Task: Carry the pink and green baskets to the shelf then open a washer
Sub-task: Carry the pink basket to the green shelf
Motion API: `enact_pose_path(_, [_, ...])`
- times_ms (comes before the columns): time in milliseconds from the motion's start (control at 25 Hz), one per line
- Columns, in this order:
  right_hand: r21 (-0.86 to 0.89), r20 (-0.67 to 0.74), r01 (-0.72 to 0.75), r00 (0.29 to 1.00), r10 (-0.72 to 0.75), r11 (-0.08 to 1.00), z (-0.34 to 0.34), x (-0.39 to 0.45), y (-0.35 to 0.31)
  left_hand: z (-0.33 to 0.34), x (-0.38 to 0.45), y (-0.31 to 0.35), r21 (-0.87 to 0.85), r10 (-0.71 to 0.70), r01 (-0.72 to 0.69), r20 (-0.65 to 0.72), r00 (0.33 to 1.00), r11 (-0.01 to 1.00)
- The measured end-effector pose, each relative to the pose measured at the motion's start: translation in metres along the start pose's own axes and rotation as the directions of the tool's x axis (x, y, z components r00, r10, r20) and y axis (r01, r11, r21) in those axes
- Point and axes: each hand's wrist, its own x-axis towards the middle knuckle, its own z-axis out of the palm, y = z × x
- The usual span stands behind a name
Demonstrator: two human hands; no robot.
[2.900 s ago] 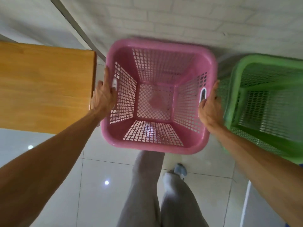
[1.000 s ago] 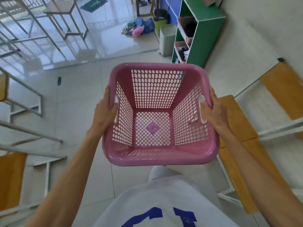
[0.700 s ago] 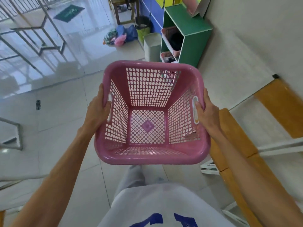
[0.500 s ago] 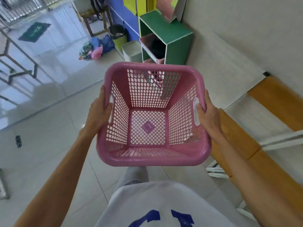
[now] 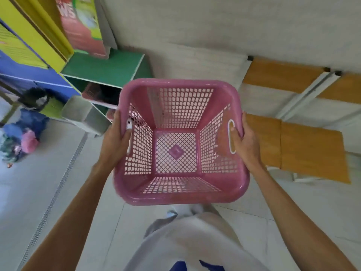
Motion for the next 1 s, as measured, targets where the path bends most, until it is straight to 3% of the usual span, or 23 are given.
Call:
enact_pose_path(120, [0.018, -0.113, -0.162, 0.980, 0.163, 0.987, 0.007, 0.017, 0.015, 0.024, 0.064, 0.018, -0.047, 0.099, -0.094, 0.115, 0.988, 0.994])
enact_pose_path(320, [-0.046, -0.152, -0.267, 0.954, 0.258, 0.963, 0.064, 0.079, 0.039, 0.083, 0.162, -0.023, 0.035, 0.042, -0.052, 0.237, 0.971, 0.998])
enact_pose_path(480, [-0.080, -0.038, -0.301, 0.953, 0.299, 0.950, 0.145, 0.131, 0.088, 0.161, 0.235, -0.088, 0.167, -0.023, -0.053, 0.423, 0.906, 0.985])
enact_pose_path(600, [-0.200, 0.111, -0.306, 0.937, 0.332, 0.931, 0.205, 0.169, 0.137, 0.230, 0.287, -0.133, 0.266, -0.084, -0.077, 0.546, 0.834, 0.961])
enact_pose_path(800, [-0.451, 0.295, -0.255, 0.862, 0.412, 0.856, 0.281, 0.222, 0.212, 0.321, 0.350, -0.185, 0.309, -0.141, -0.087, 0.644, 0.752, 0.947])
enact_pose_path(1000, [-0.401, 0.358, -0.279, 0.829, 0.430, 0.872, 0.330, 0.266, 0.257, 0.379, 0.399, -0.219, 0.255, -0.178, 0.005, 0.663, 0.727, 0.967])
